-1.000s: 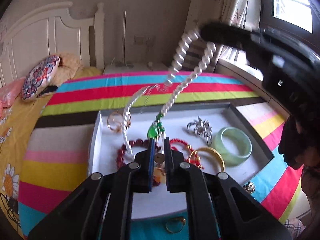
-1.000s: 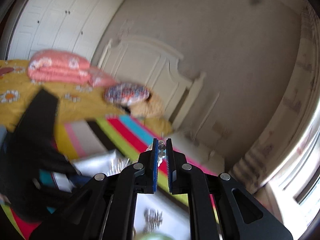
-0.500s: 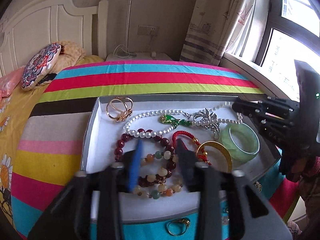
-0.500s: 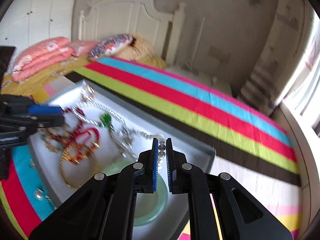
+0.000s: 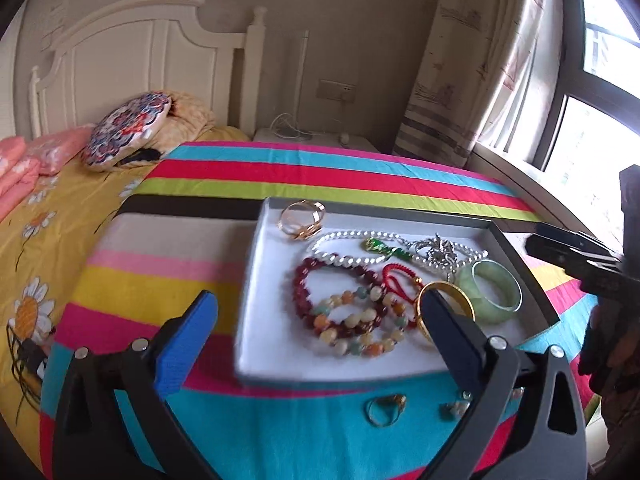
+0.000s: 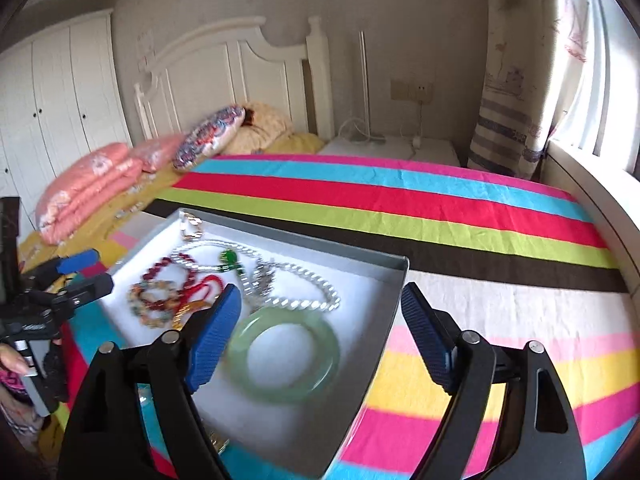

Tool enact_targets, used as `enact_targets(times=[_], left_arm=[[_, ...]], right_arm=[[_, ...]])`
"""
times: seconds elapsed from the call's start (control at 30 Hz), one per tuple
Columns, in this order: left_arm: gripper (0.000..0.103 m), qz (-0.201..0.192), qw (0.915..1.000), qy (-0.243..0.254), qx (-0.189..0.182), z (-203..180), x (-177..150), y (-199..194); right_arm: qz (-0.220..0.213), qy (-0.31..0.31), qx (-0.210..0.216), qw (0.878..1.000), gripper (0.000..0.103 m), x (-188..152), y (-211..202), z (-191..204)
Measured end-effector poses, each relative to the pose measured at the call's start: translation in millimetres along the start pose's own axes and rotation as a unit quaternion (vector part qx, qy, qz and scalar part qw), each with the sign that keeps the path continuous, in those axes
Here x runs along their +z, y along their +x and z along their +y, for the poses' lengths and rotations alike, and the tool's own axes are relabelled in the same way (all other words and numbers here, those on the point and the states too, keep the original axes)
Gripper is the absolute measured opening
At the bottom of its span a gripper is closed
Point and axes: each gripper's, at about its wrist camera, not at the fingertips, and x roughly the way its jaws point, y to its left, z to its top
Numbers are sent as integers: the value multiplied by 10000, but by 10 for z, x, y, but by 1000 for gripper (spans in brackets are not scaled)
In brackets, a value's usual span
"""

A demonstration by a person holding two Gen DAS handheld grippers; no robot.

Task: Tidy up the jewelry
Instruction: 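Withdraw both tools and move the right tool over the gold pendant, then grasp the gold pendant with the right tool and lift it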

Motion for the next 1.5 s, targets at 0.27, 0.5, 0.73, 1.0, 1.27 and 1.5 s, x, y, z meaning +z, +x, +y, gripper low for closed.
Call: enact_targets(times=[0.27, 0.5, 0.73, 1.0, 1.27, 1.5], left_arm=[[101, -189, 9993, -257, 181, 199, -215, -325], [101, 50, 9983, -582, -21, 326, -241, -245], [101, 90, 9980, -623, -5, 333, -257, -227], [101, 68, 9980, -629, -75, 340, -259, -226], [101, 25, 9979, -632, -112, 342, -267, -243], [101, 15, 9979, -637, -108, 335, -269, -247]], right_arm=[[-241, -59, 123, 9996, 86, -289, -434, 182], [-105, -402, 237, 9989, 85, -538, -562, 428], [615, -654, 227, 9957, 65, -635, -366, 684], [760, -734, 425, 9935, 36, -604, -397, 803], [1092, -1102, 452, 9869, 36, -612, -163, 940], [1531, -1033, 681, 9804, 36, -594, -14, 855]])
